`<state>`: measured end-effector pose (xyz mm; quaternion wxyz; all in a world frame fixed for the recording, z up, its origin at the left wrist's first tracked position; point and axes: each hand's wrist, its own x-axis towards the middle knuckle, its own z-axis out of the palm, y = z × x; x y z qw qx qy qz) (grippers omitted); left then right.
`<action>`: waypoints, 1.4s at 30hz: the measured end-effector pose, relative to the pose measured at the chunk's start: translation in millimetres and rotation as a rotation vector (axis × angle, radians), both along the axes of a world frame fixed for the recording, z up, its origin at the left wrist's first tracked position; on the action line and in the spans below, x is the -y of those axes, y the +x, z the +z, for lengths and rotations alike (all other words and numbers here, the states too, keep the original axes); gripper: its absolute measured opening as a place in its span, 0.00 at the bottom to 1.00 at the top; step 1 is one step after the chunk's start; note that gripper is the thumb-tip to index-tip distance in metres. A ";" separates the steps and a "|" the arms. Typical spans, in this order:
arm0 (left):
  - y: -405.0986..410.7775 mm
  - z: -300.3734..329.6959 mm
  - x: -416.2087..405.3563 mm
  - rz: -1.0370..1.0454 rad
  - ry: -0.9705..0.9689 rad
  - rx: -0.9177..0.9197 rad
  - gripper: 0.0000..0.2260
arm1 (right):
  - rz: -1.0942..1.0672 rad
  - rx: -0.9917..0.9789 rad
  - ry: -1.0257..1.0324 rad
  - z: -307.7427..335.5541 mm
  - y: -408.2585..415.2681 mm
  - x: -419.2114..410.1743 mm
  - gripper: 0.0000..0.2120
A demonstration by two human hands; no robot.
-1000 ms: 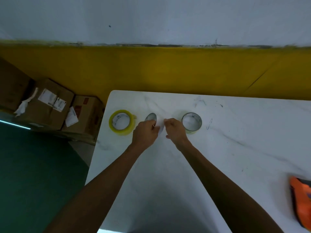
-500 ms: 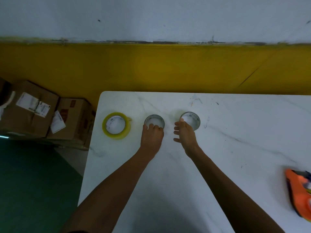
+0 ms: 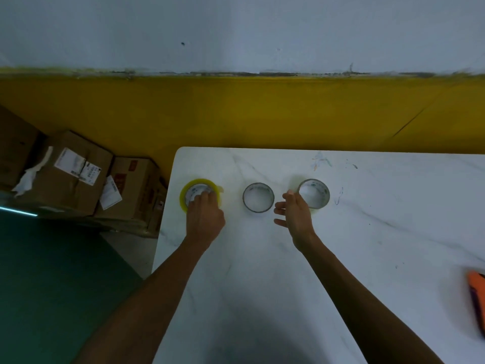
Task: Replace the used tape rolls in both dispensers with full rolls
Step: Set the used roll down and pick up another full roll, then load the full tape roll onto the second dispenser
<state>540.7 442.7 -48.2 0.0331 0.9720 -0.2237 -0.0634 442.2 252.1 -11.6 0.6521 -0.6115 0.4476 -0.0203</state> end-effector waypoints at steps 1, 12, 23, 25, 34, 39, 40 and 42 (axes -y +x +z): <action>-2.3 -4.4 -7.5 0.004 -0.003 -0.017 0.13 | -0.001 -0.001 0.007 -1.2 -0.7 -2.2 0.17; -1.1 -11.2 -14.1 0.030 -0.093 -0.184 0.09 | -0.034 -0.011 0.018 -3.8 -9.9 -11.8 0.14; 0.7 85.7 6.3 0.313 -0.607 -0.448 0.10 | 0.215 0.073 -0.043 48.0 5.7 -34.7 0.04; -7.7 108.6 17.3 0.384 -0.734 -0.523 0.08 | 0.245 0.100 -0.032 65.7 14.7 -46.0 0.06; -25.5 166.1 36.4 0.510 -0.900 -0.619 0.09 | 0.275 0.171 -0.105 111.5 20.7 -49.8 0.15; -30.9 172.2 38.3 0.505 -0.906 -0.629 0.10 | 0.278 0.169 -0.147 118.0 15.7 -50.0 0.16; -32.5 172.3 38.6 0.512 -0.908 -0.634 0.11 | 0.276 0.166 -0.154 118.4 14.2 -49.8 0.16; -36.0 173.0 39.9 0.516 -0.908 -0.640 0.10 | 0.265 0.165 -0.160 117.8 10.6 -48.0 0.16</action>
